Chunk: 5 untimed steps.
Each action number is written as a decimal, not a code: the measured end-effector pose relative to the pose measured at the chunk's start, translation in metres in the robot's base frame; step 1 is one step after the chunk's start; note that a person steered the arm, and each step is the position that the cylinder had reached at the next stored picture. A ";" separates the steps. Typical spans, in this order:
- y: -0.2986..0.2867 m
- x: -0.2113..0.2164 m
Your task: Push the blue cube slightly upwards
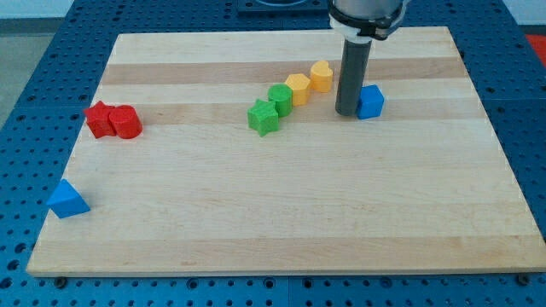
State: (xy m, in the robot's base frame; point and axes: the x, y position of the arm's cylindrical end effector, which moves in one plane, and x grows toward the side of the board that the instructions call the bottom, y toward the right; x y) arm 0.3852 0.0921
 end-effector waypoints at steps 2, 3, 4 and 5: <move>0.006 0.056; 0.023 0.054; 0.024 0.038; 0.024 0.016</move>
State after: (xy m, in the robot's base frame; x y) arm 0.4009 0.1165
